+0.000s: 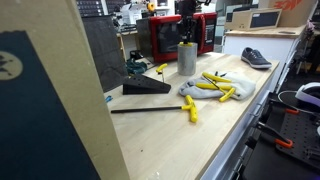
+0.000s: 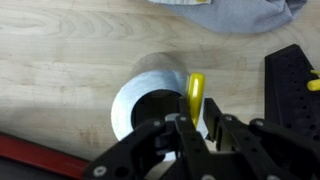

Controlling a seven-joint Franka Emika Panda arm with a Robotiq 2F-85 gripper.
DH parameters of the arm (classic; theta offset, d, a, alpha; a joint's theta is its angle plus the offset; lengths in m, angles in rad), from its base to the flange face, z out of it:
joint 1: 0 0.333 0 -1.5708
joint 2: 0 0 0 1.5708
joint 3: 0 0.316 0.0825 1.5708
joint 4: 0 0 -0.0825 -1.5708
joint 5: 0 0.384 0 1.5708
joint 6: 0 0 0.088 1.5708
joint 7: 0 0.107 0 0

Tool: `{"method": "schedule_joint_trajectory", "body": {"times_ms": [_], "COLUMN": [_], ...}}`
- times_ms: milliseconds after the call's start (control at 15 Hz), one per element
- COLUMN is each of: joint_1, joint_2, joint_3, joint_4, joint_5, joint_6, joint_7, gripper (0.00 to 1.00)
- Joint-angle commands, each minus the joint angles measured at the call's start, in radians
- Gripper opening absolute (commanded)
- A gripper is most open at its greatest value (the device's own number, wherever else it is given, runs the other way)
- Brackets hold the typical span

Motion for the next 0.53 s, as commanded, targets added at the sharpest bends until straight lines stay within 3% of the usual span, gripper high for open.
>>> {"method": "schedule_joint_trajectory", "body": {"times_ms": [0,467], "joint_1": [-0.008,-0.012], "joint_2": [-0.008,-0.073], "joint_3": [0.007,0.004], "joint_4": [0.003,-0.025], "joint_5": [-0.028,-0.114], "joint_6": [0.000,0.015], "joint_7": [0.023,-0.017], "gripper": [0.00,0.04]}}
